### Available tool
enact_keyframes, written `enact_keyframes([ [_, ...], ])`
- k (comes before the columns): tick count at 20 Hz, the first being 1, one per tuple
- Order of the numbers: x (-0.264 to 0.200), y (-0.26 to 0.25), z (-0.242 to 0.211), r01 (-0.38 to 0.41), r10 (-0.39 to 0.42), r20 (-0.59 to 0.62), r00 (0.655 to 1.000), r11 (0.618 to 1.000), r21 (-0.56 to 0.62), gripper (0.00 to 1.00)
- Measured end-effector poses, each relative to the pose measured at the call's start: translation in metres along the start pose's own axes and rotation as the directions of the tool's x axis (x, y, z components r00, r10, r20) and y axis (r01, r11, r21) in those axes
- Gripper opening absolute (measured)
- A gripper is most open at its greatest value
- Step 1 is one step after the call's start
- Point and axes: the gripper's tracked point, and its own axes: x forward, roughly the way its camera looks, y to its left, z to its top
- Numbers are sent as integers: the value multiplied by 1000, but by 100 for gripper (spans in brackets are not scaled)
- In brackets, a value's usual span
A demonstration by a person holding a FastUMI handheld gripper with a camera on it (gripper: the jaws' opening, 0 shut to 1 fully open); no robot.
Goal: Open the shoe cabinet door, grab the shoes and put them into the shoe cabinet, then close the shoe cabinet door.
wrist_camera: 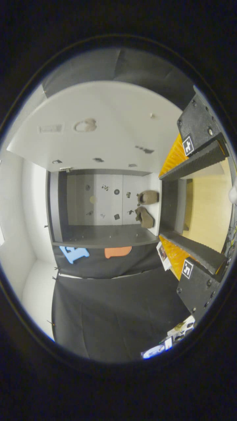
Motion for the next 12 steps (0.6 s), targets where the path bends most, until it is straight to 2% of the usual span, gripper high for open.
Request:
enact_keyframes([
  [7, -77, -94, -6, 105, -105, 19, 994, 994, 13, 99],
  [12, -84, -184, -1, 178, -179, 41, 983, 983, 43, 99],
])
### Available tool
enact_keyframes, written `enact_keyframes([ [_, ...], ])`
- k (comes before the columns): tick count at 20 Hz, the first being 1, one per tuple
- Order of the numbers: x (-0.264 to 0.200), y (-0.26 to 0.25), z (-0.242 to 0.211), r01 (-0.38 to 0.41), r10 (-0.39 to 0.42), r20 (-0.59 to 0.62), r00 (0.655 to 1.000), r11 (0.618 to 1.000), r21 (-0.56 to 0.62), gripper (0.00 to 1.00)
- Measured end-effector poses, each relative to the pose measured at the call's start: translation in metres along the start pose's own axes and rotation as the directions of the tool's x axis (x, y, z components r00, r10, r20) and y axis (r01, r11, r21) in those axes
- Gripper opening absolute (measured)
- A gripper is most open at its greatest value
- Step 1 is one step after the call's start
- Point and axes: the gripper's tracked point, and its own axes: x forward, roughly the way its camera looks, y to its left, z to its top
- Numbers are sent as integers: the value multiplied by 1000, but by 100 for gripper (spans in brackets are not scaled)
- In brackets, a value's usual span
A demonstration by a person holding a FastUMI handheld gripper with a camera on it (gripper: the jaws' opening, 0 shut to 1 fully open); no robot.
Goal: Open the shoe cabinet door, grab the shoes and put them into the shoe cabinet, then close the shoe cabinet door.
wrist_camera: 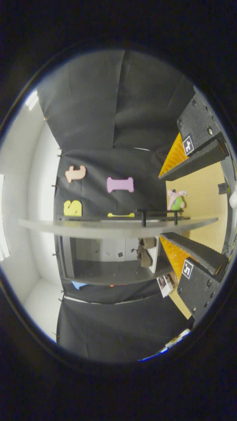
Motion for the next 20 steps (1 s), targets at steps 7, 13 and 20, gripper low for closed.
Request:
enact_keyframes([
  [7, 79, -43, -2, -130, 130, -45, 990, 991, 16, 99],
  [13, 112, -17, -8, -271, 273, -75, 959, 962, 31, 99],
  [20, 107, 26, 2, -323, 322, -59, 945, 946, -8, 94],
])
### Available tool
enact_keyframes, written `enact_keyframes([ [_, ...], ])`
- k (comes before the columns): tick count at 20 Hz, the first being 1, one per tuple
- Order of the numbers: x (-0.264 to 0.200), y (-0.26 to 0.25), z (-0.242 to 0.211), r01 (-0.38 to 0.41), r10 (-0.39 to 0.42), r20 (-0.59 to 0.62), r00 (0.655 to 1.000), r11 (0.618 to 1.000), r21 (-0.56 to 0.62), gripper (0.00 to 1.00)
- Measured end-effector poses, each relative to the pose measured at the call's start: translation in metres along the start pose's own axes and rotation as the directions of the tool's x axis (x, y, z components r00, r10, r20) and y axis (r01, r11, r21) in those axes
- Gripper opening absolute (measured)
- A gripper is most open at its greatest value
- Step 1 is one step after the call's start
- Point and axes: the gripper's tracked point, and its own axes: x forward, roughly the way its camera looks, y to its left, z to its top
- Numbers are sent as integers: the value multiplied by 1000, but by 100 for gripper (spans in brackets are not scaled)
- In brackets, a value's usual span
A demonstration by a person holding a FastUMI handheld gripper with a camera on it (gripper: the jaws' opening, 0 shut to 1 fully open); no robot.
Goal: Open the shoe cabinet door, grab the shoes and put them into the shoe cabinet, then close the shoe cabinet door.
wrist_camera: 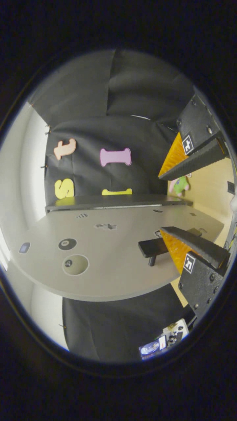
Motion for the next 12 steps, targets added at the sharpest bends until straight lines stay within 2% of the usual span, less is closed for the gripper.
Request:
enact_keyframes([
  [6, 29, 78, -10, -9, 9, -23, 1000, 1000, 2, 94],
  [12, 80, 146, -8, -30, 29, -29, 999, 999, -26, 97],
])
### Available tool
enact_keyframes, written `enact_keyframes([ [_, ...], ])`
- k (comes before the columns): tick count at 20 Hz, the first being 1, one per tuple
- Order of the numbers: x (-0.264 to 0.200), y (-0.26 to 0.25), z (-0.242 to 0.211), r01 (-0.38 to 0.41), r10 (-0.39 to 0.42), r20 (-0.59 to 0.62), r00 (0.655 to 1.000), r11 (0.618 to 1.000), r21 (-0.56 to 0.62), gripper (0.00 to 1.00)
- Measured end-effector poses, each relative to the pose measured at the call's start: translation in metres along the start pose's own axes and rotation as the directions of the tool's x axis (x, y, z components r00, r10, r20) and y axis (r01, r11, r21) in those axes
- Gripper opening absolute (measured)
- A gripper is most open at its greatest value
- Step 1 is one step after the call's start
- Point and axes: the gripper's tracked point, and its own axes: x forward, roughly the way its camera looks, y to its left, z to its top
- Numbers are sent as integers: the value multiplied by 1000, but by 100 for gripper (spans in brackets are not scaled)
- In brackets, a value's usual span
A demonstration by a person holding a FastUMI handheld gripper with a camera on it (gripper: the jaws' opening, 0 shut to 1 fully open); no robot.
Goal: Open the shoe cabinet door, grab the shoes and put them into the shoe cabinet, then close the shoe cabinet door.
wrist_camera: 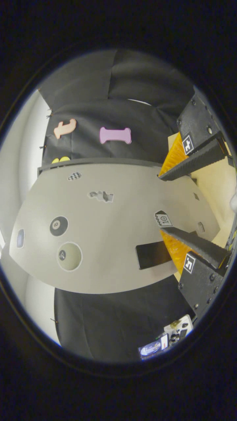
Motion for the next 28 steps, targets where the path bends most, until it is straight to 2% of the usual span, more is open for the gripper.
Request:
enact_keyframes([
  [3, 20, 29, -4, -2, 2, -4, 1000, 1000, 17, 99],
  [6, 16, 43, -1, 19, -19, 15, 1000, 1000, 10, 99],
  [10, 0, 49, 7, 38, -38, 33, 999, 999, 22, 99],
  [14, -24, 45, 7, 126, -126, 32, 992, 992, 1, 99],
  [23, -75, 37, -6, 215, -217, 64, 974, 976, 28, 99],
  [28, -90, 43, -21, 228, -230, 51, 972, 973, 44, 99],
])
